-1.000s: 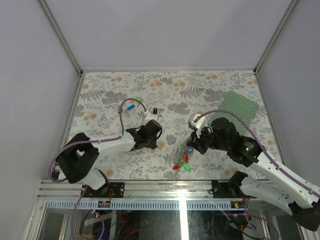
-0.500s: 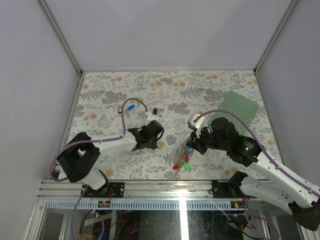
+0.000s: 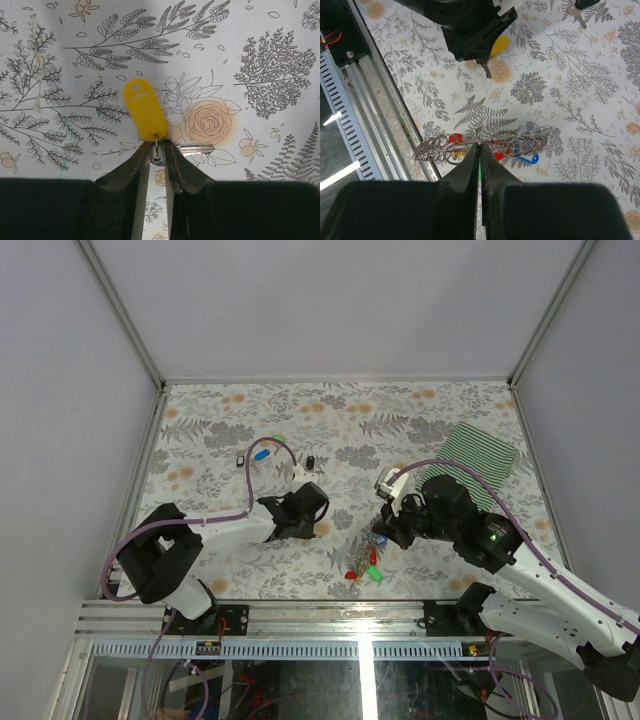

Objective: Put the keys on the keyring

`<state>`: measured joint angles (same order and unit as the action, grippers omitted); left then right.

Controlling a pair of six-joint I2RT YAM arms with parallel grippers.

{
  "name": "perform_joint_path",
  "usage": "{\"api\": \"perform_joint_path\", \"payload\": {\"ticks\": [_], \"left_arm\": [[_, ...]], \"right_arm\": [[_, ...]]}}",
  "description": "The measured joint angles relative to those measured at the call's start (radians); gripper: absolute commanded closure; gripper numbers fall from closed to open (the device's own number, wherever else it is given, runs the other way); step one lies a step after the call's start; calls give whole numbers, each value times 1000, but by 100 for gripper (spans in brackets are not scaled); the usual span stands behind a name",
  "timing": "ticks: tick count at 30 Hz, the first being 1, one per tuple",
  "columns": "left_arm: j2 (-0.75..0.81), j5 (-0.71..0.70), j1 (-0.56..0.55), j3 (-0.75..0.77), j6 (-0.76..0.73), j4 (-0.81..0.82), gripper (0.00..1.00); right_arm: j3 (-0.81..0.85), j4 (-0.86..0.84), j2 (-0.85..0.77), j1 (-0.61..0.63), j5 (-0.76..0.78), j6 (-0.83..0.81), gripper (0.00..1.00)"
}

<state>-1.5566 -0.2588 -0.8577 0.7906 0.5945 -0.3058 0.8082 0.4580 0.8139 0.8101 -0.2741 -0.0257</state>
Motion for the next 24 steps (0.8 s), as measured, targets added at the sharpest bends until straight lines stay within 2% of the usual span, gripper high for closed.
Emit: {"api": "perform_joint_path", "payload": {"ticks": [10, 14, 24], "left_arm": [[0, -8, -2, 0, 0, -9, 87], [0, -11, -6, 0, 0, -10, 100], [26, -6, -6, 7, -17, -12, 100]], "right_arm": [[0, 0, 3, 0, -1, 0, 100], [0, 0, 3, 0, -1, 0, 100], [0, 0, 3, 0, -7, -8, 100]]}}
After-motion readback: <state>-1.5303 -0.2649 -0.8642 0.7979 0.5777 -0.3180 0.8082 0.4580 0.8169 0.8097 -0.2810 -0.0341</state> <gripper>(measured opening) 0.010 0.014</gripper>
